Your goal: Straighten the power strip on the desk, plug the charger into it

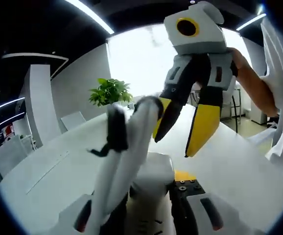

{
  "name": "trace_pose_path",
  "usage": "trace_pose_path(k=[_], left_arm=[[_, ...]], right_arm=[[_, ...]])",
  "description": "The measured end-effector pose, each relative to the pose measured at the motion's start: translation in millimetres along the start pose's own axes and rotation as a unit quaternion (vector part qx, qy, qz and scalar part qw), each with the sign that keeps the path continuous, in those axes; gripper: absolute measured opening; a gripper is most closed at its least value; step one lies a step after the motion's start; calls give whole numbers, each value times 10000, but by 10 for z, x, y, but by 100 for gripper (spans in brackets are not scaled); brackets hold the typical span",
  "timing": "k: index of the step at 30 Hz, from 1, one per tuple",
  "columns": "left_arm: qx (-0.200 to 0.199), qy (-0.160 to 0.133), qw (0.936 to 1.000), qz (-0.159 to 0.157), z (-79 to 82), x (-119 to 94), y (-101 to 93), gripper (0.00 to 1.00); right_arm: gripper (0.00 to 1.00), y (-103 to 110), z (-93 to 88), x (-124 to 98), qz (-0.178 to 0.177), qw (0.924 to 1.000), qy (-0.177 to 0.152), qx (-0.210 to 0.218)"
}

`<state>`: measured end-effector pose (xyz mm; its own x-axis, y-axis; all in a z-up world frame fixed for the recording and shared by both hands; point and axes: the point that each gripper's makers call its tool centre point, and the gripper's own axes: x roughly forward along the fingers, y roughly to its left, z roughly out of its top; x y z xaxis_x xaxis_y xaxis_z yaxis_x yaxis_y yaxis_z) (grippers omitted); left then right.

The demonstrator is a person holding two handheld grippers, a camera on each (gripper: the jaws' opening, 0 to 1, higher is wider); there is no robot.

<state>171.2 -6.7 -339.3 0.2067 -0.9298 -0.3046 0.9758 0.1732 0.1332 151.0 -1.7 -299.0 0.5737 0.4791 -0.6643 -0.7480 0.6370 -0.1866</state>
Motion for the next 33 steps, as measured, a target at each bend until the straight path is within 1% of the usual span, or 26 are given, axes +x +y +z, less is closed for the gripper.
trace_pose_path(k=[7, 11, 13, 19, 22, 25, 28, 31, 33], left_arm=[[-31, -28, 10000, -1, 8, -3, 3, 37], [-84, -96, 9999, -46, 33, -30, 3, 38], [-87, -103, 9999, -45, 35, -30, 0, 40], [195, 156, 9997, -65, -63, -27, -59, 40], [166, 138, 9997, -76, -45, -44, -49, 42], [13, 14, 10000, -84, 3, -88, -29, 48], [12, -68, 9999, -73, 36, -104, 6, 49], [131, -48, 9999, -18, 36, -113, 49, 50], [146, 54, 9999, 27, 3, -127, 78, 51]], right_arm=[[26, 11, -2, -47, -23, 9998, -155, 97], [28, 19, -10, -71, -31, 9994, -278, 189], [31, 28, -1, -80, -47, 9989, -389, 252], [32, 121, -12, -66, 62, 9974, -618, 375], [33, 198, -17, -54, 170, 9967, -690, 403], [34, 200, -31, -58, 193, 9961, -737, 446], [35, 173, -50, -74, 155, 9957, -774, 476], [38, 151, -62, -70, 132, 9959, -775, 448], [39, 139, -58, -65, 115, 9956, -815, 447]])
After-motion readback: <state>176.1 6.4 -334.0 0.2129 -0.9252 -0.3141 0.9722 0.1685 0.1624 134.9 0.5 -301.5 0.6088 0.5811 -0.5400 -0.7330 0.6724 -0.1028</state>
